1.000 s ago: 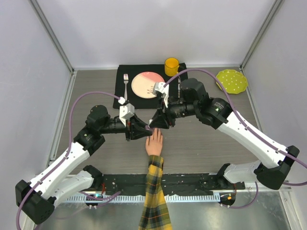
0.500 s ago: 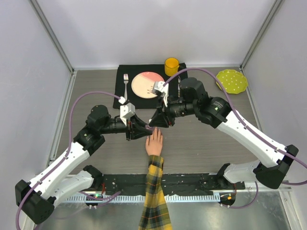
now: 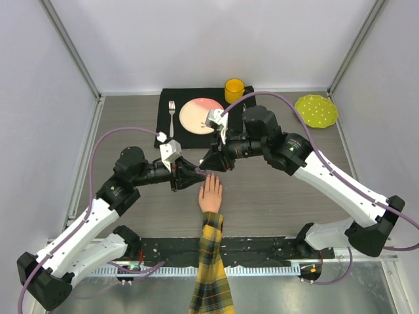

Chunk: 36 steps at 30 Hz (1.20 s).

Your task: Paint the nails

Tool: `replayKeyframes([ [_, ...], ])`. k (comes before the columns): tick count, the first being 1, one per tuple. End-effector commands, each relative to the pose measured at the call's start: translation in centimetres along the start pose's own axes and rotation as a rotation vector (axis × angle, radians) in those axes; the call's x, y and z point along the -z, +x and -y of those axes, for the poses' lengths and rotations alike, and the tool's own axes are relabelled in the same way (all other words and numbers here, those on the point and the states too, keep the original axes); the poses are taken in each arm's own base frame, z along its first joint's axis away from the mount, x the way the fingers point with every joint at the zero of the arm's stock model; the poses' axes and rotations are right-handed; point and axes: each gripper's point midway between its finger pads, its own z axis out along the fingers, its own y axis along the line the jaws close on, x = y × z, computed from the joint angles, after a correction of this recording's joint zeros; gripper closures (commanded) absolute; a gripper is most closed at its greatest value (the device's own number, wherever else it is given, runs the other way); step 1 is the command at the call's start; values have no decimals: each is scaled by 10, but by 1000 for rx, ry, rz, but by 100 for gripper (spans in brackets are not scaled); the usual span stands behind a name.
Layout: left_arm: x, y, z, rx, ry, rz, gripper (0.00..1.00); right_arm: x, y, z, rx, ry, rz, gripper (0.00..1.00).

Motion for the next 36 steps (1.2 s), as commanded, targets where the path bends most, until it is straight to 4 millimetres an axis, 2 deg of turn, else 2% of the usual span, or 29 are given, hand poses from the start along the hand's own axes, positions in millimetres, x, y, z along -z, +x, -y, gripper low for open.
replayKeyframes([
  [1, 12, -43, -26, -133, -199, 158, 100, -13, -3, -13, -37, -11, 52, 99],
  [2, 17, -50, -37, -151, -273, 190, 100, -17, 3, -11, -94, 8, 54, 99],
  [3, 22, -54, -41, -159, -310, 209, 100, -19, 0, -8, -117, 37, 80, 99],
  [4, 29, -55, -45, -171, -357, 231, 100, -26, -13, -3, -123, 98, 152, 99],
  [5, 34, -58, -51, -193, -403, 245, 100, -35, -7, 0, -199, 153, 170, 99],
  [6, 42, -62, -63, -199, -489, 267, 100, -39, -11, 2, -215, 225, 203, 99],
  [7, 49, -63, -66, -209, -529, 278, 100, -46, -15, 3, -238, 292, 240, 99],
  [8, 53, -63, -70, -213, -559, 283, 100, -51, -17, -1, -256, 430, 289, 99],
  [9, 58, -64, -75, -224, -596, 285, 100, -56, -18, -5, -345, 474, 328, 99],
  [10, 59, -64, -75, -224, -600, 290, 100, -67, -15, -8, -353, 511, 343, 99],
  [11, 59, -64, -74, -225, -599, 291, 100, -70, -19, -13, -350, 555, 363, 99],
  [13, 57, -65, -71, -218, -579, 301, 100, -81, -6, -5, -374, 612, 316, 99],
  [17, 52, -61, -68, -212, -546, 285, 100, -79, -13, -1, -391, 649, 335, 99],
  [22, 47, -59, -65, -204, -516, 273, 100, -75, -13, 3, -367, 665, 301, 96],
  [23, 47, -58, -64, -203, -510, 268, 100, -75, -14, 4, -364, 666, 294, 89],
  [25, 46, -58, -64, -202, -506, 265, 100, -71, -12, 6, -359, 661, 282, 81],
  [26, 45, -57, -64, -199, -503, 262, 100, -69, -11, 6, -336, 660, 272, 73],
  [28, 42, -54, -64, -194, -493, 241, 100, -58, -14, 6, -308, 665, 280, 63],
  [29, 41, -53, -65, -192, -489, 233, 100, -54, -10, 8, -278, 673, 266, 53],
  [31, 36, -50, -64, -182, -467, 209, 100, -38, -16, 7, -251, 664, 281, 40],
  [33, 32, -48, -60, -177, -432, 196, 100, -27, -14, 8, -211, 663, 269, 34],
  [34, 30, -46, -59, -175, -418, 186, 100, -18, -19, 2, -199, 623, 280, 31],
  [36, 26, -45, -53, -169, -376, 172, 100, -3, -16, 6, -161, 621, 263, 29],
])
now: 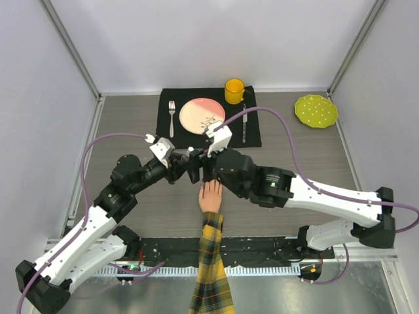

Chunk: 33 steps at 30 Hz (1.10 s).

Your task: Paint the nails

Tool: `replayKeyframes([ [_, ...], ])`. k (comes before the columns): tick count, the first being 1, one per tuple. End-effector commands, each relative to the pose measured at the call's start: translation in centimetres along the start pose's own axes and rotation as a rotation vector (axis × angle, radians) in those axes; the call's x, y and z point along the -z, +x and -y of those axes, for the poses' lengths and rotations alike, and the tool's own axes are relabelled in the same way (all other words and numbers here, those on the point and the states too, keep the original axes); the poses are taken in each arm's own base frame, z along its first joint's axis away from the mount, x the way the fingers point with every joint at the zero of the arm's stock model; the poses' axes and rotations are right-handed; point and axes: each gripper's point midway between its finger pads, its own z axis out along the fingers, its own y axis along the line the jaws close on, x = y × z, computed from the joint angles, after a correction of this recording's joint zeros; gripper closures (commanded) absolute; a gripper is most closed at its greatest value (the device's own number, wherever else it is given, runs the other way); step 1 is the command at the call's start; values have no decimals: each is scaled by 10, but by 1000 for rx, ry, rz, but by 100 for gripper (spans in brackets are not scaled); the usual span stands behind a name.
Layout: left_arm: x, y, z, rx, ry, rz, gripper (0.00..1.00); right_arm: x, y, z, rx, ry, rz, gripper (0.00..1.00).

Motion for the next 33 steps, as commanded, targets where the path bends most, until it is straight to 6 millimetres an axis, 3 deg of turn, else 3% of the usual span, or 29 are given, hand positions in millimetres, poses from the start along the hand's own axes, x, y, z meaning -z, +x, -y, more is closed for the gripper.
replayKeyframes([
  [1, -1, -50, 17, -46, 99, 127, 100, 39, -20, 7, 77, -128, 12, 27],
  [6, -3, -48, 39, -24, 236, 96, 100, 51, -14, 18, 107, -363, -80, 33],
  [8, 0, -45, 58, -12, 352, 72, 100, 52, -16, 23, 132, -396, -80, 38],
  [11, -1, -44, 73, 21, 454, 50, 100, 52, -18, 19, 159, -486, -106, 43],
  [16, -5, -41, 73, 44, 463, 34, 100, 55, -11, -1, 208, -622, -157, 44],
  [19, -5, -40, 74, 50, 468, 34, 100, 50, -12, -1, 218, -618, -158, 44],
  [24, -3, -42, 76, 47, 477, 38, 100, 41, -14, 5, 217, -568, -163, 58],
  [25, -3, -42, 76, 47, 479, 38, 100, 41, -17, 6, 218, -559, -156, 65],
  [32, -2, -41, 78, 48, 495, 31, 100, 43, -21, 8, 225, -547, -154, 68],
  [33, -2, -42, 78, 47, 495, 33, 100, 44, -21, 7, 224, -552, -158, 72],
])
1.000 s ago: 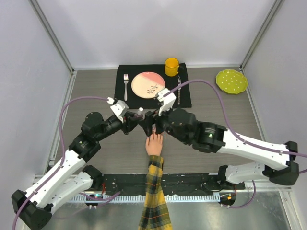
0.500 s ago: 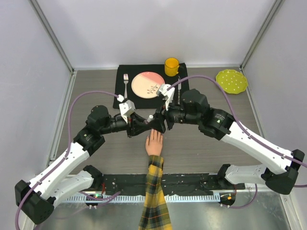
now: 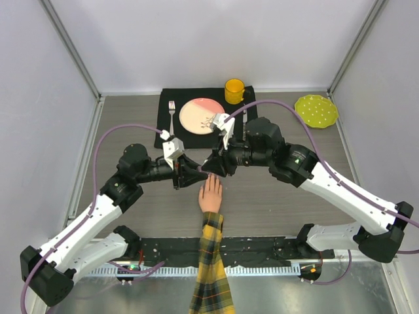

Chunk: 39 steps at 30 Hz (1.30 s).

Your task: Paint the nails

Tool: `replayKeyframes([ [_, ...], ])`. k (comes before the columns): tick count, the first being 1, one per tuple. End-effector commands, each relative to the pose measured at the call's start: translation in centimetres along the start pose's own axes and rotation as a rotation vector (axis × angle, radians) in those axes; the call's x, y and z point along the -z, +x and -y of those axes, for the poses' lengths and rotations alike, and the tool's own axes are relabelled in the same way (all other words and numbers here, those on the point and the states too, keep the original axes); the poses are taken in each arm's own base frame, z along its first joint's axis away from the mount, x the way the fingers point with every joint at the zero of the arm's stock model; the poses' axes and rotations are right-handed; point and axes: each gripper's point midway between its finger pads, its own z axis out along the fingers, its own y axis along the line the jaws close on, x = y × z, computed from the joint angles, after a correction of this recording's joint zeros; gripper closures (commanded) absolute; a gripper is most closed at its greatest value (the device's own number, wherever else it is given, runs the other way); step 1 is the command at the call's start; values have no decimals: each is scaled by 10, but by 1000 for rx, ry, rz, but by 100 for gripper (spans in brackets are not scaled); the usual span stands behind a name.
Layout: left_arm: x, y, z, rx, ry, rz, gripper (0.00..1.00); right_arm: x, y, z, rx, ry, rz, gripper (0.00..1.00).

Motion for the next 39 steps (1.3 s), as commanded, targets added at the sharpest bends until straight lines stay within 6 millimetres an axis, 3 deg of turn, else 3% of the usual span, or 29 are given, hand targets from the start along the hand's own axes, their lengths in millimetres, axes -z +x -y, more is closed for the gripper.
replayKeyframes([
  [1, 2, -30, 8, -62, 29, 66, 100, 8, -26, -7, 32, -18, 60, 73],
  [5, 2, -30, 11, -62, 47, 65, 100, 6, -24, -7, 30, -20, 49, 75],
  [12, 2, -29, 17, -63, 81, 61, 100, -2, -13, -11, 18, -66, -4, 99],
  [20, 6, -22, 32, -74, 170, 14, 100, -2, 19, -31, -88, -326, -187, 99],
  [25, 7, -18, 34, -79, 187, -9, 100, -6, 22, -40, -130, -401, -218, 99],
  [28, 7, -19, 27, -91, 136, -5, 100, -11, 23, -31, -150, -345, -215, 99],
  [30, 8, -24, 11, -108, 33, 17, 100, -18, 29, -19, -175, -267, -210, 99],
  [33, 12, -27, -18, -123, -141, 28, 100, -30, 16, -5, -249, -139, -114, 99],
  [36, 22, -34, -40, -162, -294, 56, 100, -56, 9, 22, -381, 187, 0, 99],
  [37, 25, -31, -46, -170, -330, 57, 100, -56, 12, 36, -421, 396, 33, 99],
  [38, 28, -33, -51, -184, -364, 63, 100, -63, 10, 28, -558, 431, 69, 99],
  [39, 31, -33, -56, -183, -402, 66, 100, -71, 0, 17, -581, 397, 90, 99],
])
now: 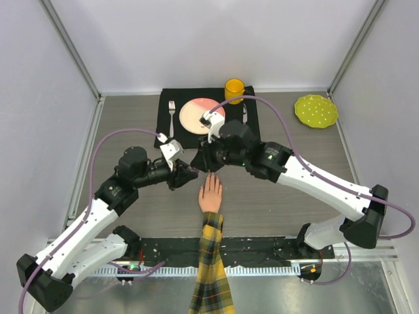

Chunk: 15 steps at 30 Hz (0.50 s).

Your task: Paint the nails

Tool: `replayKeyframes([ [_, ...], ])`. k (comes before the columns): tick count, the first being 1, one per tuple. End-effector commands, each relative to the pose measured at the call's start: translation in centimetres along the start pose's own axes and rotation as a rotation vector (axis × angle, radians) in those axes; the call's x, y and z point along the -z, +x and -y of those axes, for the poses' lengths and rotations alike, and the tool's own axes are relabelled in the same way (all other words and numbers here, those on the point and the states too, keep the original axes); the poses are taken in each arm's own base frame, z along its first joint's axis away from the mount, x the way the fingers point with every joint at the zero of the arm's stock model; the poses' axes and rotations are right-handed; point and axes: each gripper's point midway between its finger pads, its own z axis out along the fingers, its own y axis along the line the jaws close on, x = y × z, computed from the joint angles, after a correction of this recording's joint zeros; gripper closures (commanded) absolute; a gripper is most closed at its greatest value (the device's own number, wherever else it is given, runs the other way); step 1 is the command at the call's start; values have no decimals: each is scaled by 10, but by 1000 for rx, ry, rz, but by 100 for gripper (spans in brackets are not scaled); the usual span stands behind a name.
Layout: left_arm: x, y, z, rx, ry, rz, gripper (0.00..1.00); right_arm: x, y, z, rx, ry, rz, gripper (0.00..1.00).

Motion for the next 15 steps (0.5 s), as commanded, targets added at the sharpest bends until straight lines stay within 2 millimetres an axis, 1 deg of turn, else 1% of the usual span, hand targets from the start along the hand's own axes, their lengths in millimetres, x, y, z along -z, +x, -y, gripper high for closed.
replayKeyframes([
  [1, 16, -61, -32, -156, -227, 206, 100, -39, -14, -12, -306, 251, 163, 99],
  [2, 16, -61, -33, -181, -230, 202, 100, -42, -12, -19, -295, 259, 150, 99],
  [3, 16, -61, -31, -183, -216, 201, 100, -43, -20, -22, -281, 261, 158, 99],
  [4, 15, -60, -29, -181, -206, 199, 100, -49, -15, -19, -284, 275, 138, 99],
  [6, 14, -60, -25, -180, -184, 200, 100, -50, -13, -20, -292, 269, 131, 99],
  [9, 14, -60, -25, -180, -184, 201, 100, -47, -14, -20, -284, 269, 135, 99],
  [12, 14, -59, -27, -173, -189, 198, 100, -41, -19, -20, -281, 270, 149, 92],
  [13, 14, -59, -27, -173, -192, 199, 100, -40, -20, -18, -273, 275, 150, 84],
  [15, 14, -59, -28, -172, -195, 198, 100, -34, -22, -16, -263, 275, 159, 73],
])
